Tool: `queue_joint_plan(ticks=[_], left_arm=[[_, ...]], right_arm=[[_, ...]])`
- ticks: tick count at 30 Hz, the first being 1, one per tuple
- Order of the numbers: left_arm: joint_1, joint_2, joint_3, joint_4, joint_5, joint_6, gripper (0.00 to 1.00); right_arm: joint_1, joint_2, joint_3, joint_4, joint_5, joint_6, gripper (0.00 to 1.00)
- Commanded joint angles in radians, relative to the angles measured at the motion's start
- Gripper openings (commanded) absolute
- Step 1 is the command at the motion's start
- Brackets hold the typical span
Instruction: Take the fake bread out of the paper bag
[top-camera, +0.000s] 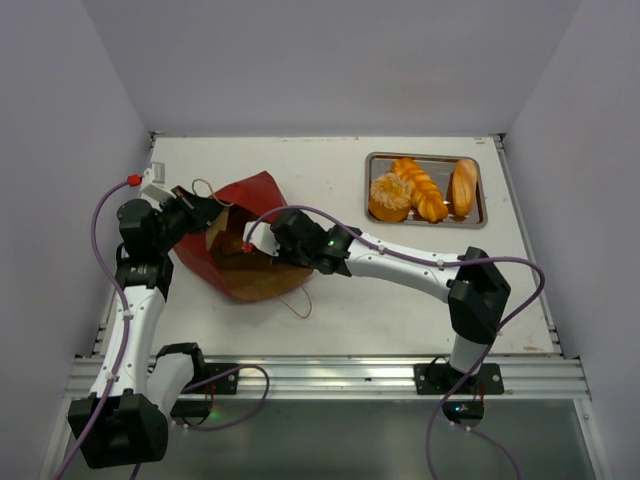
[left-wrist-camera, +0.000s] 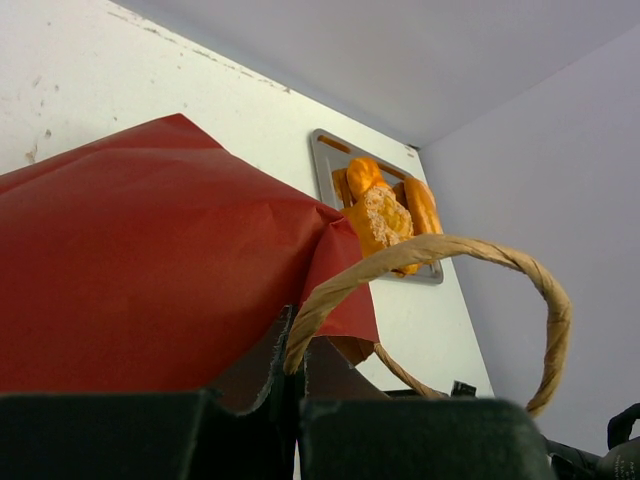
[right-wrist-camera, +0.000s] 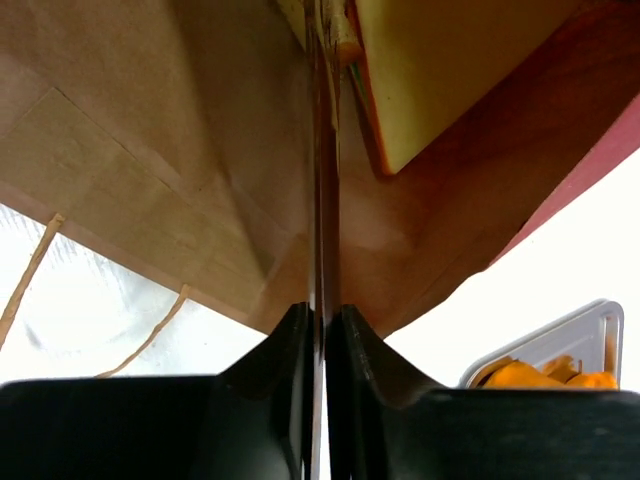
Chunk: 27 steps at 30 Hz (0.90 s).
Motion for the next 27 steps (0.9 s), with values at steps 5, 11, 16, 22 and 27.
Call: queue_joint_plan(ticks=[5,11,16,22,27], left_arm=[[0.004,-0.017,-0.006,0.045,0.016,-0.020,0.00],[0.004,-0.013,-0.004,0.039,-0.030,-0.032,0.00],[0.006,-0.012,-0.006,0.038,-0.082,-0.050,0.00],[0.006,-0.017,0.000,0.022,-0.134,-0.052,0.00],[0.006,-0.020,-0.001,0.022,-0.156,-0.058,0.00]], right_arm=[[-0.016,-0.107,-0.030,0.016,-0.083,0.008,0.03],[-0.052,-0.306,-0.125,-0.045,-0.235,-0.018,0.00],[-0.068,-0.488,-0.209,-0.100,-0.283,-0.029,0.00],[-0.164,-0.634,-0.263,-0.206,-0.378,-0.067,0.00],[-0.247,-0.779,-0.276,-0.303,-0.441,-0.090,0.00]])
